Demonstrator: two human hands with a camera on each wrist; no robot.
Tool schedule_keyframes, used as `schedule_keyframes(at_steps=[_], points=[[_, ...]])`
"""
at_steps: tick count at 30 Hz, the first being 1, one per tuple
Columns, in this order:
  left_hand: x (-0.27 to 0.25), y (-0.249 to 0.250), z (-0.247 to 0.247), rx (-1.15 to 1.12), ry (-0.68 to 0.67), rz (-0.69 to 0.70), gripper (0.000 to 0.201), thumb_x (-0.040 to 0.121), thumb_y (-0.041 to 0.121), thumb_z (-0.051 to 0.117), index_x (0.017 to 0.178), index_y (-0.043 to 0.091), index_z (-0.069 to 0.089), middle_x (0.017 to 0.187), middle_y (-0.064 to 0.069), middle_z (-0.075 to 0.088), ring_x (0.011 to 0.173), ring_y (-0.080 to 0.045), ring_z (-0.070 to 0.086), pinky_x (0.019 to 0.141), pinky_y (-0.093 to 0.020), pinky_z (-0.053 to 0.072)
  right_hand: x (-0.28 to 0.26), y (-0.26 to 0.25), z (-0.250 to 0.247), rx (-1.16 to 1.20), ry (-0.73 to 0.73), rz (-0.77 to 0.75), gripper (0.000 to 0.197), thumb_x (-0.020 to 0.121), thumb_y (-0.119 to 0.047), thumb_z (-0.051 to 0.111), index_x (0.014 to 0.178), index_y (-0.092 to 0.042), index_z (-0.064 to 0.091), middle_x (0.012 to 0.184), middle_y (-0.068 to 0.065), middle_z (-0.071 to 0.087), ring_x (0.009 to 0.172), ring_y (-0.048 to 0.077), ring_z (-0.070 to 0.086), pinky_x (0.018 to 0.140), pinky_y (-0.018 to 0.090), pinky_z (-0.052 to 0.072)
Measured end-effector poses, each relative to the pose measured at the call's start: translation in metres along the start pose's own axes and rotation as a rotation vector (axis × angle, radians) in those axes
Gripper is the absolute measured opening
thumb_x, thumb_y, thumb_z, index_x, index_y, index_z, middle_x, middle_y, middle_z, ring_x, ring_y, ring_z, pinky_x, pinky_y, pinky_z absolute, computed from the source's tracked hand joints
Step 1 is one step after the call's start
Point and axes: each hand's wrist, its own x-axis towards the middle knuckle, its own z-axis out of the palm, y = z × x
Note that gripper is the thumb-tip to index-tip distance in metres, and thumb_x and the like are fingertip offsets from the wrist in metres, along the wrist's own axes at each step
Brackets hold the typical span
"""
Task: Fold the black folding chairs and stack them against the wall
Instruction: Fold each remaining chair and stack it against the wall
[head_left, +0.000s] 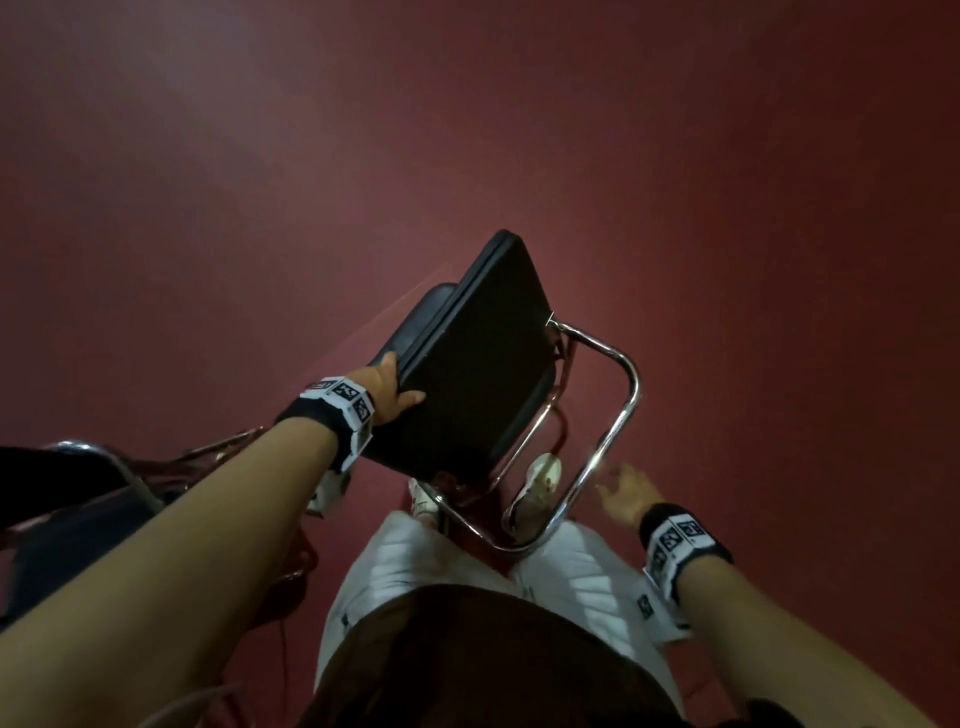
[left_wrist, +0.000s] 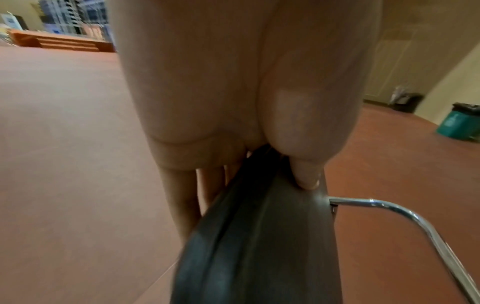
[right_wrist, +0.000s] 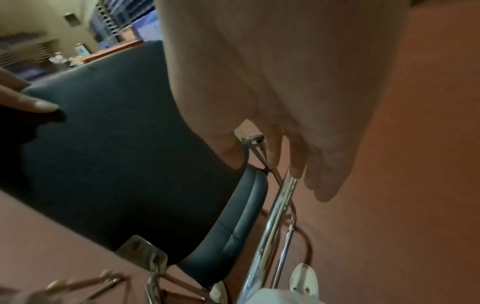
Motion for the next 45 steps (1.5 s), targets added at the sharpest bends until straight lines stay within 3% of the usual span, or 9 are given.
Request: schedule_keyframes(at_steps=[8,14,22,25,28,30,37,39,45], points=[[0.021,-0.014,-0.022,0.077,-0.055,0.135,0.055,0.088,0.058,0.066,0.116,0.012,0.065,0.104,-0.007,0.069,0.093,-0.024,0.065,0.076,-0.027,0.048,0.021,-0.024,0.016,0.208,-0.024,0.126,0.056,0.093,-0.036,0.058,0.143,-0.011,0.046,0.138,0.014,0.057,0.129,0.034,0.053,0.107,0.034,0.042],[0.044,0.018,-0.029,0.147,-0.128,0.077,0.084,0.073,0.078,0.064,0.124,0.012,0.06,0.11,-0.009,0.065,0.094,-0.027,0.062,0.084,-0.032,0.05,0.06,-0.018,0.008,0.302,0.042,0.188,0.06,0.091,-0.032,0.064,0.14,-0.002,0.046,0.136,0.018,0.056,0.124,0.038,0.056,0.1,0.035,0.046],[0.052,0.02,-0.015,0.139,-0.167,0.096,0.113,0.049,0.1,0.047,0.136,0.028,0.054,0.12,-0.001,0.067,0.103,-0.023,0.065,0.095,-0.041,0.055,0.091,-0.011,0.015,0.519,-0.135,0.29,0.092,0.094,-0.032,0.062,0.158,0.0,0.004,0.151,0.023,0.042,0.132,0.039,0.05,0.107,0.046,0.047],[0.057,0.017,-0.018,0.125,-0.192,0.073,0.112,0.047,0.102,0.047,0.132,0.03,0.056,0.117,0.002,0.068,0.1,-0.021,0.067,0.093,-0.042,0.056,0.101,-0.008,0.02,0.591,-0.149,0.309,0.072,0.093,-0.03,0.064,0.147,0.005,0.034,0.142,0.021,0.05,0.126,0.037,0.055,0.104,0.043,0.05],[0.054,0.016,-0.023,0.093,-0.218,0.076,0.099,0.052,0.096,0.05,0.127,0.032,0.06,0.113,0.003,0.07,0.098,-0.019,0.068,0.093,-0.041,0.056,0.128,0.003,0.041,0.625,-0.16,0.295,0.073,0.054,-0.051,0.066,0.111,-0.006,0.06,0.116,0.022,0.068,0.099,0.035,0.069,0.088,0.048,0.059],[0.053,0.014,-0.023,0.058,-0.216,0.068,0.093,0.057,0.09,0.055,0.129,0.031,0.059,0.114,0.002,0.07,0.1,-0.019,0.067,0.095,-0.041,0.056,0.158,0.02,0.068,0.691,-0.176,0.316,0.088,0.038,-0.056,0.057,0.11,-0.005,0.062,0.11,0.019,0.07,0.093,0.033,0.07,0.084,0.048,0.061],[0.055,0.007,-0.015,0.09,-0.194,0.013,0.116,0.041,0.106,0.045,0.128,0.03,0.057,0.112,0.003,0.069,0.096,-0.02,0.067,0.089,-0.041,0.058,0.138,0.007,0.054,0.632,-0.241,0.307,0.063,0.074,-0.043,0.07,0.122,-0.004,0.06,0.112,0.013,0.069,0.098,0.028,0.068,0.085,0.04,0.06],[0.047,0.014,-0.014,0.094,-0.197,0.013,0.107,0.049,0.101,0.048,0.126,0.028,0.058,0.112,0.002,0.069,0.096,-0.02,0.067,0.09,-0.041,0.057,0.146,0.016,0.06,0.614,-0.255,0.284,0.069,0.062,-0.047,0.068,0.115,-0.004,0.064,0.103,0.012,0.071,0.09,0.029,0.071,0.08,0.043,0.062],[0.032,0.031,0.0,0.028,-0.165,0.034,0.064,0.076,0.075,0.062,0.115,0.023,0.063,0.105,-0.002,0.07,0.093,-0.021,0.068,0.089,-0.037,0.057,0.101,-0.005,0.04,0.804,-0.178,0.313,0.031,0.078,-0.033,0.068,0.095,-0.007,0.066,0.08,0.01,0.071,0.075,0.028,0.069,0.069,0.035,0.056]])
